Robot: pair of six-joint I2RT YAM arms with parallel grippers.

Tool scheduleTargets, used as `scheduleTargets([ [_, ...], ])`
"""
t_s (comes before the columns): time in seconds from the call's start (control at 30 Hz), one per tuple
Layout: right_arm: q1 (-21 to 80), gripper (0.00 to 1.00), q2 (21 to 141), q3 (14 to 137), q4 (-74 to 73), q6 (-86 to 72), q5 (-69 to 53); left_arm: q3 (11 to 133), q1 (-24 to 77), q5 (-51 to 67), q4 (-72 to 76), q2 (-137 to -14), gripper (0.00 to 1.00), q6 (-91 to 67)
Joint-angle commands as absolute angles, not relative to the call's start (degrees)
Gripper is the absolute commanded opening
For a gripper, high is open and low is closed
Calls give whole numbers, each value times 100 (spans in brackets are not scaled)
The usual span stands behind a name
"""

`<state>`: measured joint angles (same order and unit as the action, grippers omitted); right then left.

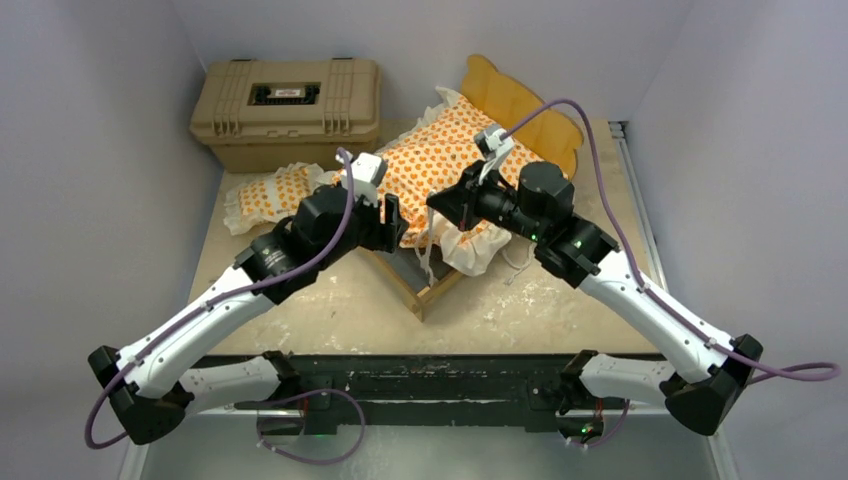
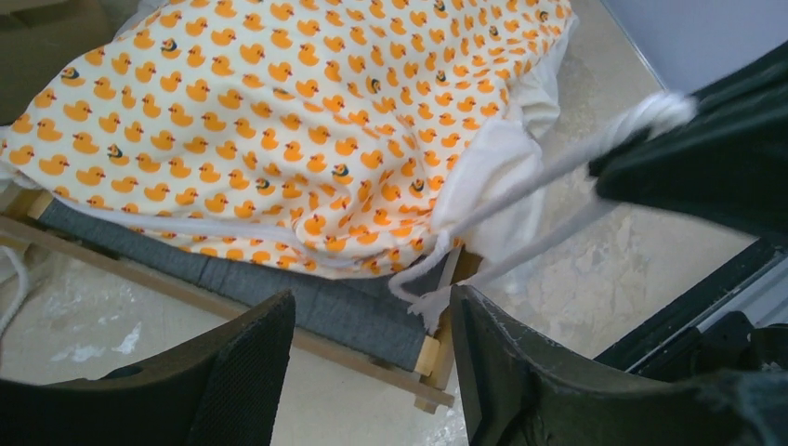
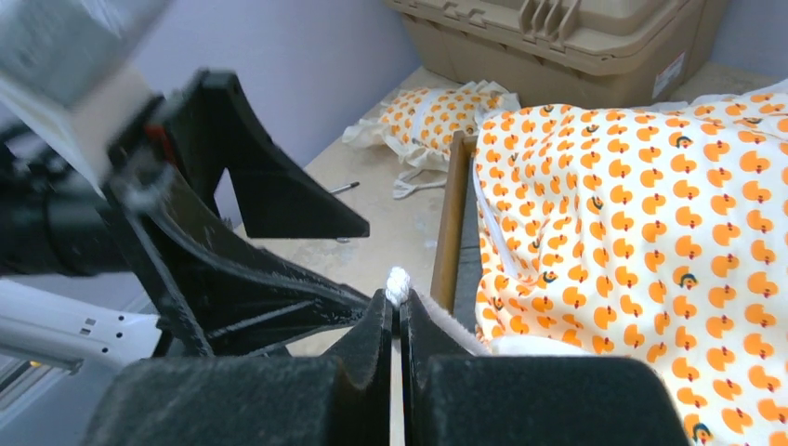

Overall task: Set up the pet bed
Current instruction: Cross the ropes on the bed frame.

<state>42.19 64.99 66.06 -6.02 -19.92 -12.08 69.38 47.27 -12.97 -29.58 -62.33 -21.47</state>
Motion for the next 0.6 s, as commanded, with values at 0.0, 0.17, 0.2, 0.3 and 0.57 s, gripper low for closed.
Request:
scheduleTargets([
  [0.0, 4172, 0, 6668, 7519, -1751, -1868, -979, 6368, 4707, -1419, -2805, -5921, 61, -2209],
  [0.17, 4164, 0, 6803, 7550, -2091, -1769, -890, 5596, 4710, -810, -2085, -5854, 63, -2574],
  [0.2, 4166, 0, 6798, 7489, -2076, -1786, -923, 5405, 4713, -694, -1842, -5872, 63, -2654],
  [0.3, 4164, 0, 6762, 7338, -1946, -1846, -1076, 4944, 4711, -544, -1223, -6031, 63, -2874],
  [0.57, 4159, 0, 6658, 7097, -1869, -1802, -1063, 4144, 4717, -938, 145, -6684, 59, -3238],
])
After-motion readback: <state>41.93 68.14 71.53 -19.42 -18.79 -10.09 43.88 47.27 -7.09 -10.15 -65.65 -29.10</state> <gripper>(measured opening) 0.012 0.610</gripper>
